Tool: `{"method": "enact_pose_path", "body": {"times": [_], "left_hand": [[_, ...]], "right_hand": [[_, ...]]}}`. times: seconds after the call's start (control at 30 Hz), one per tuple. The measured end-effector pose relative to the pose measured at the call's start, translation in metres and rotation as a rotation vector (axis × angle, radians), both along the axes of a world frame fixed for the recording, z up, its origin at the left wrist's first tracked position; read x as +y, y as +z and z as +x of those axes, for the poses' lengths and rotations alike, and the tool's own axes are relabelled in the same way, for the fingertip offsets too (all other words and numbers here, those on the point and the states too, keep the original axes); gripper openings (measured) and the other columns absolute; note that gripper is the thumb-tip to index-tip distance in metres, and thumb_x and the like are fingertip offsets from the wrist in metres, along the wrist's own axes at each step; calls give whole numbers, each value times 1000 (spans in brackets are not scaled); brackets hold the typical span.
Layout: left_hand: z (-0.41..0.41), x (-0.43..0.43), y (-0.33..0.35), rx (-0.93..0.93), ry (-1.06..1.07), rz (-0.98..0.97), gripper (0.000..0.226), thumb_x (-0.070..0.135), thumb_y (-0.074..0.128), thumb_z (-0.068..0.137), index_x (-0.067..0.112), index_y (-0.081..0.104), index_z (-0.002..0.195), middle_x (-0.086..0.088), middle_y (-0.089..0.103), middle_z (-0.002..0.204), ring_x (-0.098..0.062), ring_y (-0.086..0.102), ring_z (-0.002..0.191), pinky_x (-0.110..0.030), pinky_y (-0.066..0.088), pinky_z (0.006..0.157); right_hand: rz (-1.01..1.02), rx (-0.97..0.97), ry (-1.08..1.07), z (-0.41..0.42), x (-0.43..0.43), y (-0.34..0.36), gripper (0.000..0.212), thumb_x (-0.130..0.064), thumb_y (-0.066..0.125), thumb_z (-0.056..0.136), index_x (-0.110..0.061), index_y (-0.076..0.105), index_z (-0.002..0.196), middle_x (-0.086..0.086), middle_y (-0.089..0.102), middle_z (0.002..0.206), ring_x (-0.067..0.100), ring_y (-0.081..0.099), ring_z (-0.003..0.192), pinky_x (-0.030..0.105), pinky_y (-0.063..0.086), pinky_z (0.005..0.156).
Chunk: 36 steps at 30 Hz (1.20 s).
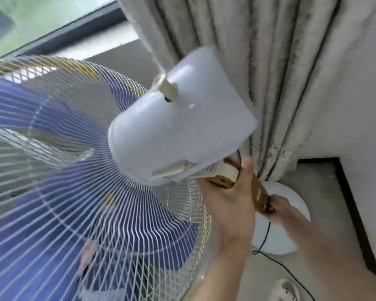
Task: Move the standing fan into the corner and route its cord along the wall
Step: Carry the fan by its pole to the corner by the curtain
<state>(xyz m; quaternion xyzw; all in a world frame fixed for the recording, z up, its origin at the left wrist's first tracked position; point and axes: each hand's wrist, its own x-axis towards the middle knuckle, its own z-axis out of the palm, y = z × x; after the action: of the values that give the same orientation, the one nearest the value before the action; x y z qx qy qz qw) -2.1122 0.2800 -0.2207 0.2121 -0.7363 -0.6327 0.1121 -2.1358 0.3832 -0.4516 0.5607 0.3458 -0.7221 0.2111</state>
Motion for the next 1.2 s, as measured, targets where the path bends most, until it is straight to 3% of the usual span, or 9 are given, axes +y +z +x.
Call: {"method": "enact_pose_path", "body": {"times": [0.07,0.13,0.2,0.33,0.47,0.63,0.73,0.9,1.2], "left_hand": [[-7,8,-3,45,-13,-39,65,42,87,70,33,52,124,27,68,109,9,63,101,-18,50,94],[-5,17,-6,96,-51,-87,66,43,87,70,43,47,122,41,62,101,17,59,94,-3,44,84],[2,23,-12,91,-100,-107,65,47,86,68,40,49,121,37,63,100,14,61,93,-9,48,84],[16,31,-22,47,-133,-60,53,53,82,67,38,55,110,27,68,92,9,65,85,-27,56,83],[24,36,-26,71,-147,-63,41,54,77,76,65,47,102,31,64,103,8,63,98,-29,53,92],[79,21,-81,-98,-264,-65,81,35,81,81,22,33,144,1,51,139,-11,51,126,-31,44,105],[126,8,-125,-356,-410,-90,79,30,77,84,22,30,147,-2,45,147,-19,46,132,-34,40,105],[161,-7,-194,-542,-744,-335,68,23,74,86,17,39,143,-3,50,144,-20,49,129,-30,41,100],[124,-32,-360,-677,-979,-711,59,22,65,89,14,40,142,-12,49,143,-27,51,127,-28,40,91]], "right_hand": [[-22,41,-25,0,8,-7,27,6,34,99,1,58,87,19,57,80,33,56,69,52,53,88],[-37,90,-47,11,16,-5,29,3,36,101,-2,56,81,15,54,77,28,54,66,42,61,64],[37,108,-19,25,24,-3,19,0,40,102,0,57,93,13,57,82,25,56,67,31,54,45],[232,80,175,62,45,-10,23,-10,44,99,-5,57,81,12,55,67,17,51,48,24,39,43],[251,22,217,115,73,-18,27,-13,42,101,-14,54,78,5,48,66,16,46,56,23,35,47],[451,44,188,190,70,-30,14,-22,60,94,-13,63,85,7,61,76,18,55,66,26,39,54],[536,31,245,230,51,-27,11,-34,59,92,-24,59,87,0,65,81,16,60,71,26,45,63],[521,19,288,273,30,-54,42,-44,58,89,-13,61,117,6,68,113,25,65,99,34,52,85],[435,89,386,283,-6,-179,58,-52,71,75,-25,52,123,-6,62,120,10,59,101,16,46,66]]}}
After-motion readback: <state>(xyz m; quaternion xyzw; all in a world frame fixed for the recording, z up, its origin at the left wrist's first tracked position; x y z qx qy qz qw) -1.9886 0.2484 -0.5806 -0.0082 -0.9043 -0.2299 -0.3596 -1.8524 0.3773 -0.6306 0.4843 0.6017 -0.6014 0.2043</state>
